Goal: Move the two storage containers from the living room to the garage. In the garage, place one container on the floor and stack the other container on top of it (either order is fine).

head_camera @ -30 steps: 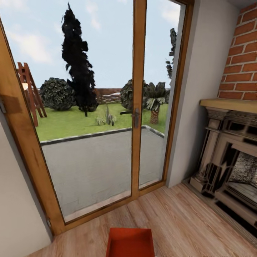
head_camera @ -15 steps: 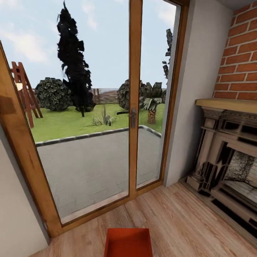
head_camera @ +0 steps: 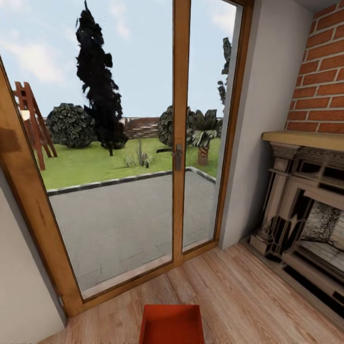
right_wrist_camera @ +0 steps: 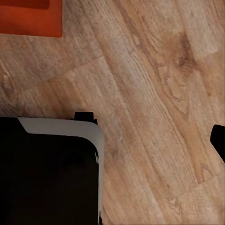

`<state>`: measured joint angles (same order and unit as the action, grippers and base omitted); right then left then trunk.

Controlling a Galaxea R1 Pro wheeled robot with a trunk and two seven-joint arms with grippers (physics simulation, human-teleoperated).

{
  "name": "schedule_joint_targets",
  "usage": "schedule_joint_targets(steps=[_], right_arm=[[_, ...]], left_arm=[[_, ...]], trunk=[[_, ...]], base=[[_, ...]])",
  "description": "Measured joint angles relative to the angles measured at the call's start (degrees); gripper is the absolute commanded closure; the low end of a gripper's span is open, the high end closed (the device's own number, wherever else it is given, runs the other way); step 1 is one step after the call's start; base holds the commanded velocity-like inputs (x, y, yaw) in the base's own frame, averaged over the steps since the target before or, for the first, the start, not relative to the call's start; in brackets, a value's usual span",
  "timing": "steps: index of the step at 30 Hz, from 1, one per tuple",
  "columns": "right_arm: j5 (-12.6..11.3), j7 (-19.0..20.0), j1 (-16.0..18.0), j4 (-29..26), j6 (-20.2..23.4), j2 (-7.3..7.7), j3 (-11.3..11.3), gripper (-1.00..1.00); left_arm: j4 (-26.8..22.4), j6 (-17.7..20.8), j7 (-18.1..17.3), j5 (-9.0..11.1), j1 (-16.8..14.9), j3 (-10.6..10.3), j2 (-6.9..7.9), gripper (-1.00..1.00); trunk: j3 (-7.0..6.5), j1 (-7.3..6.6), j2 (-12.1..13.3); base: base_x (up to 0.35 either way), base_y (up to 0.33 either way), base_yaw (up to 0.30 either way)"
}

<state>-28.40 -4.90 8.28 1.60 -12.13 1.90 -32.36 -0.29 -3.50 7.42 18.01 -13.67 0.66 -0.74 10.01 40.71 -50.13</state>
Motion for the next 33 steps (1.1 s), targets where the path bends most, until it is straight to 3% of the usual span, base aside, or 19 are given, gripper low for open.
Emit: schedule_joint_targets(steps=[33], right_arm=[[0.1, 0.8, 0.0, 0.0, 0.0, 0.22, -0.1, -1.0]], left_arm=[[-0.6, 0.0, 0.1, -0.6, 0.0, -0.4, 1.0, -1.0]], trunk=[[3.04, 0.0, 0.0]], base=[[0.0, 0.0, 0.0]])
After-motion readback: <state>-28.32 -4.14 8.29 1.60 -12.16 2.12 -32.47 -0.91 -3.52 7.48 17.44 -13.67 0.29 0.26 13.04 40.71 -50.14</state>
